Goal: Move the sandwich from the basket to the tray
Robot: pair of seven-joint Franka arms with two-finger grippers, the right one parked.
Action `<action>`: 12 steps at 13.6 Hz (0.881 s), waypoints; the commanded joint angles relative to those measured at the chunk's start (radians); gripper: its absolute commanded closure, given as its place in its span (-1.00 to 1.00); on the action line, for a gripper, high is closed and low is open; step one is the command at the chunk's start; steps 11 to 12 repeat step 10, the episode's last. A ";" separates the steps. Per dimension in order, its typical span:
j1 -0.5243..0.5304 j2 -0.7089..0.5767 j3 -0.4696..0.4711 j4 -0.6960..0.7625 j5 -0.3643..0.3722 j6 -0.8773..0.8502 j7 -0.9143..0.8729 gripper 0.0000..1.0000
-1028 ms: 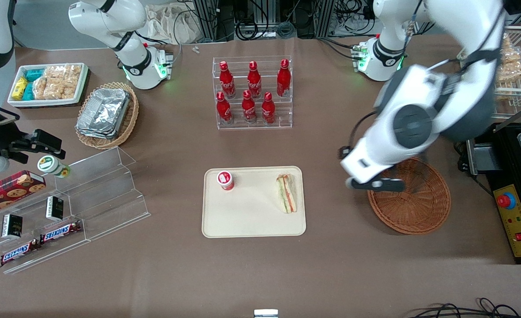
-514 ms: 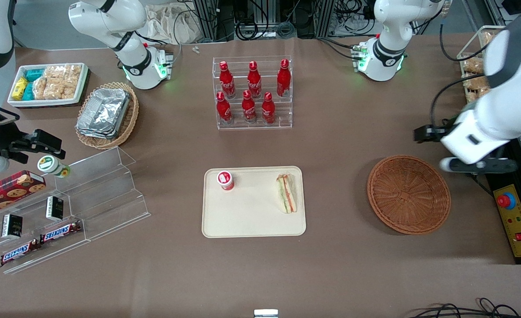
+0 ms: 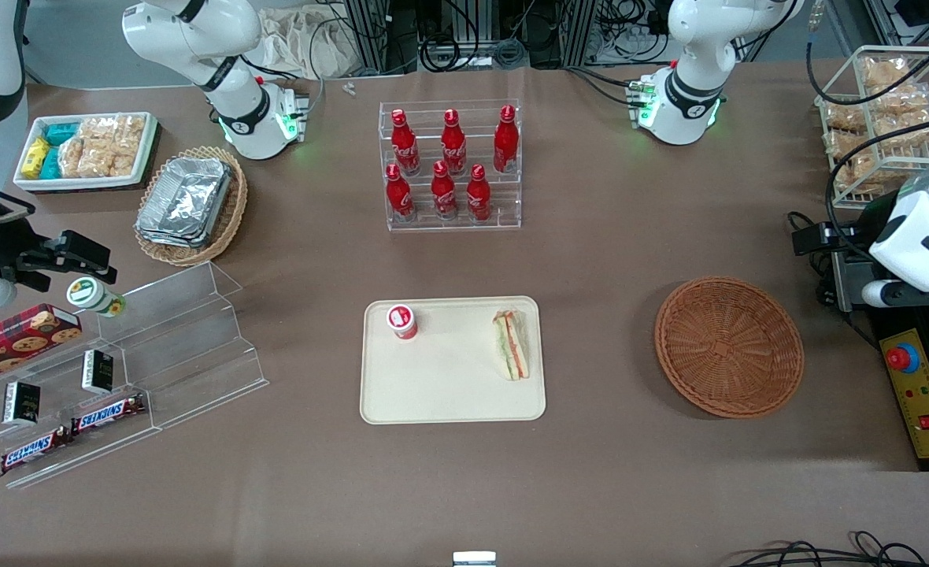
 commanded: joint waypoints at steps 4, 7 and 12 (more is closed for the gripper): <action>0.008 -0.005 0.053 0.019 -0.011 -0.023 0.010 -1.00; -0.164 -0.008 0.260 0.019 -0.048 -0.021 0.051 -1.00; -0.198 -0.011 0.305 0.017 -0.060 -0.013 0.074 -1.00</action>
